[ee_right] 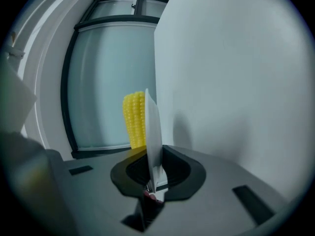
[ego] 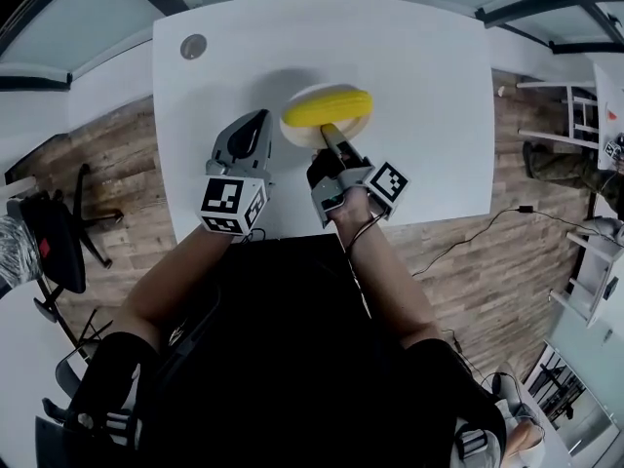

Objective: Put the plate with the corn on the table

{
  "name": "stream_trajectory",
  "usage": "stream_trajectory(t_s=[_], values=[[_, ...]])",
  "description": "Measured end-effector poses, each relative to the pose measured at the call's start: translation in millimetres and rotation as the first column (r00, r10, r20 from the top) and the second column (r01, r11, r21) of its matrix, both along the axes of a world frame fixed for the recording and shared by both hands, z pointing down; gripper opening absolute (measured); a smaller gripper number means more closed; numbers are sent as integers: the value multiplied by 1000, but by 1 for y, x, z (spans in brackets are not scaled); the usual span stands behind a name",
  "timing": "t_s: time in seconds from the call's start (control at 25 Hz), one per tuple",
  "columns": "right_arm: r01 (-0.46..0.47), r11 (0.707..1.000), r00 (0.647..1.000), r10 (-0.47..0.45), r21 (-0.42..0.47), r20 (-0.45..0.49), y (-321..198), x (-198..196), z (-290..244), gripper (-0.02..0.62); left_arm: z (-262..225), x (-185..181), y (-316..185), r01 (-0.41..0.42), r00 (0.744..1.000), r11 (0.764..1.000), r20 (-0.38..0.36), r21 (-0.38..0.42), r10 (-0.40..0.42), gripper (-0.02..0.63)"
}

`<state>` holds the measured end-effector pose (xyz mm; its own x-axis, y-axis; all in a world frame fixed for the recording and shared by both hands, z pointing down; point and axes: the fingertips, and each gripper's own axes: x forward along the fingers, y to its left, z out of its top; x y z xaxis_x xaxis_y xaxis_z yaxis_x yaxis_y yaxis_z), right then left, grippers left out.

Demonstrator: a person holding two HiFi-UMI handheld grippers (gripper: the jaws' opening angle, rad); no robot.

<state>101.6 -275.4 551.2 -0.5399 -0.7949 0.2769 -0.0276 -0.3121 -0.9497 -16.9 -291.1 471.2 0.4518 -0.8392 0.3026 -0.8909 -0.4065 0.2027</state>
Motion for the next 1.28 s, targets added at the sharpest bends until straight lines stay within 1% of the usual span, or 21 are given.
stream_trajectory(t_s=[0.16,0.36,0.48,0.6,0.88,1.0,1.08,1.16,1.28], values=[[9,1000,1000,-9,-30,8,-18,4,23,34,14,7,-8,17,1000,999,15,-36,-16,3],[19,1000,1000,-19,-13,-10,-44,9,48,34,29,7,-28,35,999,999,32,-41,-33,3],[24,999,1000,-24,-32,-18,-52,14,63,34,38,8,-38,39,998,998,45,-52,-37,3],[20,999,1000,-21,-47,-13,-57,16,68,34,45,11,-44,36,998,997,51,-63,-33,3],[-3,995,999,-1,-96,-42,-59,16,68,35,53,24,-43,28,999,996,49,-87,-24,3],[4,995,994,-15,-99,-109,-59,19,67,37,54,26,-43,23,999,996,49,-91,-19,3],[22,995,980,-40,-94,-194,-59,21,66,41,54,26,-44,21,999,995,50,-93,-17,3],[45,996,951,-67,-79,-301,-60,24,63,111,55,25,-43,18,999,995,49,-95,-13,3],[54,995,889,-85,-81,-449,-61,31,61,132,56,23,-43,12,999,995,47,-98,-7,3]])
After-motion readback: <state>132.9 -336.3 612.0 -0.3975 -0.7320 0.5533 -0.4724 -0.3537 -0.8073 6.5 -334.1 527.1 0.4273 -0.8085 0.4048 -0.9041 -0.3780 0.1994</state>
